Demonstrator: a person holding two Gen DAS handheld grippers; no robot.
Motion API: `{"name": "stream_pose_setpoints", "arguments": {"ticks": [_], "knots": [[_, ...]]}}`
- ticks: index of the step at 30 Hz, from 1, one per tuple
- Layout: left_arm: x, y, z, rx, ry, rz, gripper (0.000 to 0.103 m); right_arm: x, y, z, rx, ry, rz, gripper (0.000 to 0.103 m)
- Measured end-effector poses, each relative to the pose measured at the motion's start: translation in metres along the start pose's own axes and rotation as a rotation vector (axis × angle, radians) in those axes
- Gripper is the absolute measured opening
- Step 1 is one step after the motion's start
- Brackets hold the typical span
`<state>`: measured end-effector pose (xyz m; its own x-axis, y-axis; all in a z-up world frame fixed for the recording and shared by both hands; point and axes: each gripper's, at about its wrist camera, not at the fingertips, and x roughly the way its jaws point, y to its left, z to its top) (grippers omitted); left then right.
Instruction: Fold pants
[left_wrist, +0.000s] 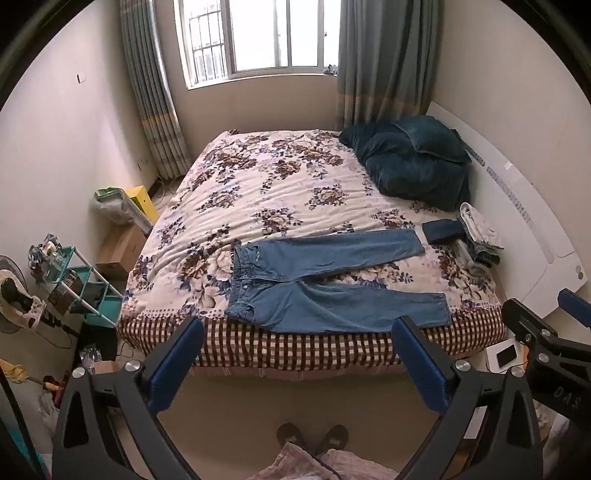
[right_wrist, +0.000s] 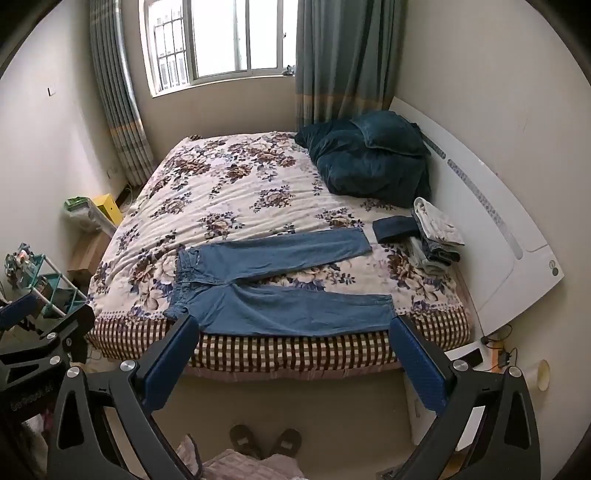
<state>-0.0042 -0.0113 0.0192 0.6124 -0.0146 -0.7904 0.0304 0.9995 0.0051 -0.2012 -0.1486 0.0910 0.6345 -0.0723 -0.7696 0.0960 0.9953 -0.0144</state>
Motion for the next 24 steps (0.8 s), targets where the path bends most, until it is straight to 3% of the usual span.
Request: {"name": "stream_pose_setpoints", "arguments": {"ticks": [24], "knots": [[-0.007,-0.001,0.003,0.008,-0.024,0.002,0.103,-0.012,-0.002,-0.002,0.016,-0.018,0.000,0.103]]}}
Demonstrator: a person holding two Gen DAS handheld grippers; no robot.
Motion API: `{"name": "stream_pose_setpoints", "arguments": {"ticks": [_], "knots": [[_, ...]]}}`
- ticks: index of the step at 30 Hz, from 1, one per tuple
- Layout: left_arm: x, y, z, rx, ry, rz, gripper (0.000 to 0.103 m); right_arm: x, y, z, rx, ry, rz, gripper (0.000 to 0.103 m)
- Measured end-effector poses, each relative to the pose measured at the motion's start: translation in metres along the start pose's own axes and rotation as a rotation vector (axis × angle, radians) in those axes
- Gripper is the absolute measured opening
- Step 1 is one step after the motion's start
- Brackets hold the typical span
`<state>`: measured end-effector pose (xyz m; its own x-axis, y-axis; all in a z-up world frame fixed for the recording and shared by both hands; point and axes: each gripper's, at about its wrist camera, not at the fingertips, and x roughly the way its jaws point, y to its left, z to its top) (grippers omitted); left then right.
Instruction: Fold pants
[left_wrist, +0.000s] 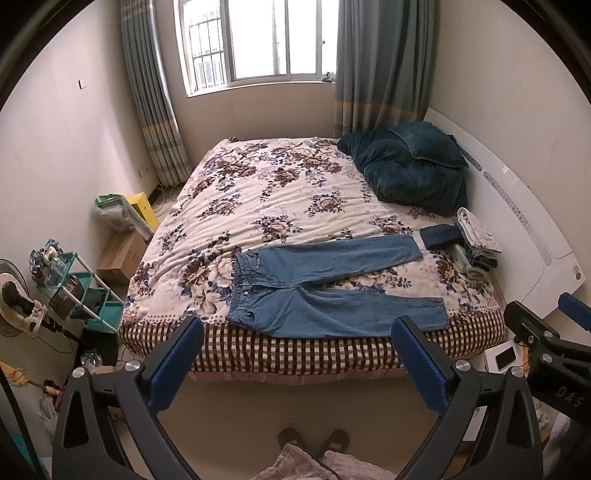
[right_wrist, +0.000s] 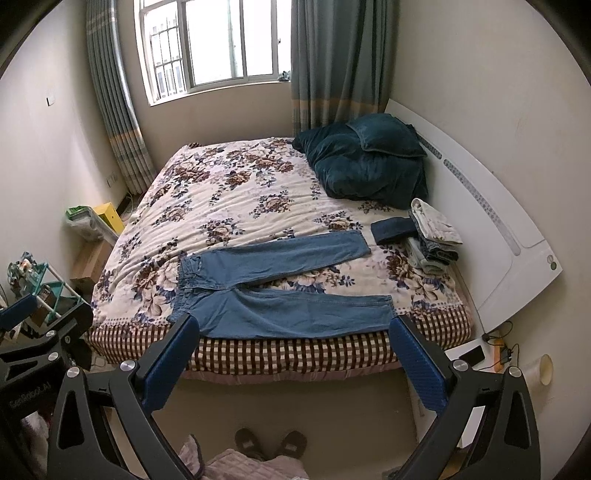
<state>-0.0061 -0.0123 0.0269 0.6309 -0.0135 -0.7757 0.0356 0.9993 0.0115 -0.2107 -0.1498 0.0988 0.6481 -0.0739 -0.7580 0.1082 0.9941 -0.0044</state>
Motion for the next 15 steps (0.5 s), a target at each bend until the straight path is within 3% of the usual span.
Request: {"name": "stream_pose_setpoints", "arguments": {"ticks": [15], "knots": [[-0.0051,0.0031,-0.0011,-0.007,-0.003,0.000,0.103,-0.0068,0.0036,-0.0003,-0.004,-0.004,0.005,0.103]]}}
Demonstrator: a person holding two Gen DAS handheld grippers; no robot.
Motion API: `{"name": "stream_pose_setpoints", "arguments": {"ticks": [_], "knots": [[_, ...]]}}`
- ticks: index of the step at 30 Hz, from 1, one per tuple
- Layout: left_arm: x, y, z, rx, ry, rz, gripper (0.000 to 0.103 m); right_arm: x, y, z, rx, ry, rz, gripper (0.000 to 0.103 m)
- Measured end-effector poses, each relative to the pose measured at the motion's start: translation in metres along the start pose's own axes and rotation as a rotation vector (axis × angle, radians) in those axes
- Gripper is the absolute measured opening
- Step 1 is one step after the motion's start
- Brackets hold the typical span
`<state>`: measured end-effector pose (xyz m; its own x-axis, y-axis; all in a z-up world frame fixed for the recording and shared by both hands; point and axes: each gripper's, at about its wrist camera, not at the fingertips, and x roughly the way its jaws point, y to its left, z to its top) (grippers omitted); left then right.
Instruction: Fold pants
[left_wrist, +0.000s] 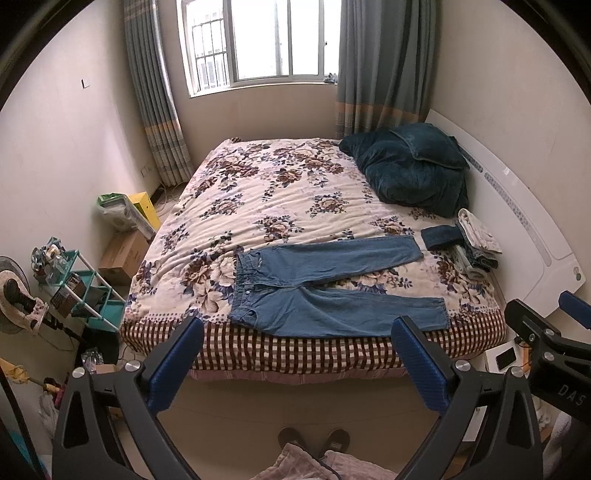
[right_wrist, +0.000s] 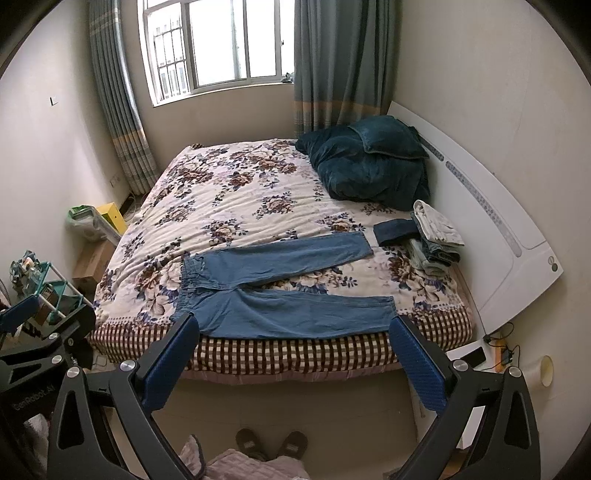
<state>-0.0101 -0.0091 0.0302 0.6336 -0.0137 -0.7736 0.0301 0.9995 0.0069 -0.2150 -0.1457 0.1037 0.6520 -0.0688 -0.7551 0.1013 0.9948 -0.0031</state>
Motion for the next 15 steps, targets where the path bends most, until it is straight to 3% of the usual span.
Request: {"name": "stream_pose_setpoints", "arguments": {"ticks": [15], "knots": [[-0.0010,0.0031,-0.0011,0.001,-0.002,-0.003,0.103,-0.0020,0.0048,-0.0026,0.000,-0.006,0.004,0.103]]}}
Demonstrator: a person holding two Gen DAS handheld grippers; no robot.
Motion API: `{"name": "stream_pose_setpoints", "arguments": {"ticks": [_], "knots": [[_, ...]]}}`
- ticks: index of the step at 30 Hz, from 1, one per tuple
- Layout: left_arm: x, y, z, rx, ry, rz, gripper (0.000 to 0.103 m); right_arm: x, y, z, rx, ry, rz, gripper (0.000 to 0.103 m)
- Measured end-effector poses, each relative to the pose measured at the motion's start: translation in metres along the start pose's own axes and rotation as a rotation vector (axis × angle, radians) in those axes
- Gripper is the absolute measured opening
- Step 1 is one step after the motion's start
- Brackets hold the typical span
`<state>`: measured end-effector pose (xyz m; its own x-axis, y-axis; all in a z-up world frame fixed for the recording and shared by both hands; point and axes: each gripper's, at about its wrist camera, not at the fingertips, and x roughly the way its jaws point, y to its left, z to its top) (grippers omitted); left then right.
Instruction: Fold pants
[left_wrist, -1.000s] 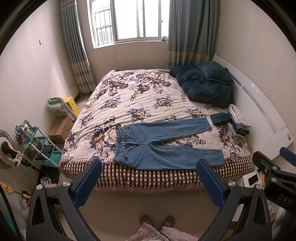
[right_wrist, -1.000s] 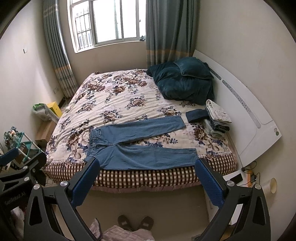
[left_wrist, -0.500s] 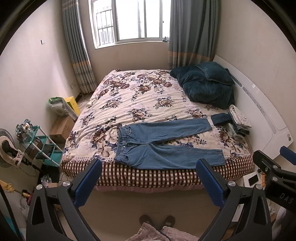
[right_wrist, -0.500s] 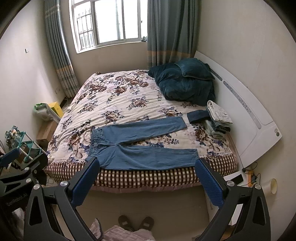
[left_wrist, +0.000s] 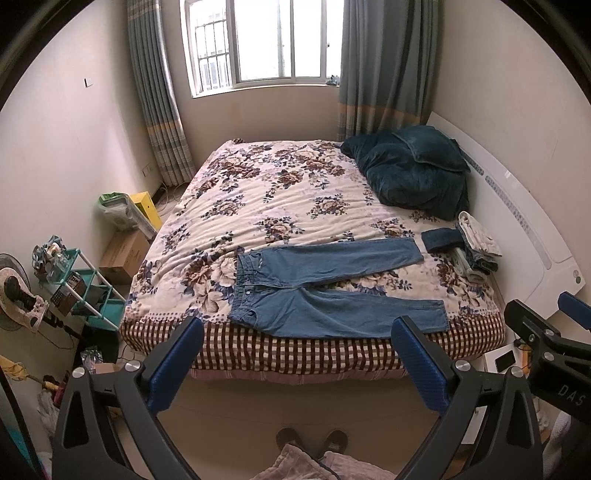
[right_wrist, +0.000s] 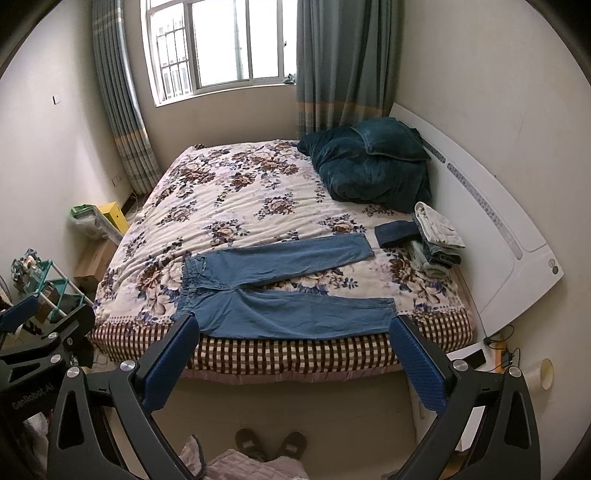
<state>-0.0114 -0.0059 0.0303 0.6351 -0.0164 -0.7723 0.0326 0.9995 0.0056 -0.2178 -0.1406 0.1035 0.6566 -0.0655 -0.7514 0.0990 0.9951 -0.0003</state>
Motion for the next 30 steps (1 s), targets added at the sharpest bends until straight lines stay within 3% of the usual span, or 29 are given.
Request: {"name": "stream_pose_setpoints", "arguments": {"ticks": [18,24,30], "knots": [[0.001,0.009,0.000,-0.016,-0.031,0.025,0.103,0.006,-0.002,-0.004,0.036,0.001,0.019,0.103],[0.036,0.002,0.008,-0.030,-0.057,0.107,0.103,0.047,-0.013,-0.001,0.077,0.010,0.034,0.103],[0.105,-0.007,0.011,-0.002,-0.032,0.188,0.103,0.120,-0.019,0.008,0.076,0.018,0.039,0.103]]}}
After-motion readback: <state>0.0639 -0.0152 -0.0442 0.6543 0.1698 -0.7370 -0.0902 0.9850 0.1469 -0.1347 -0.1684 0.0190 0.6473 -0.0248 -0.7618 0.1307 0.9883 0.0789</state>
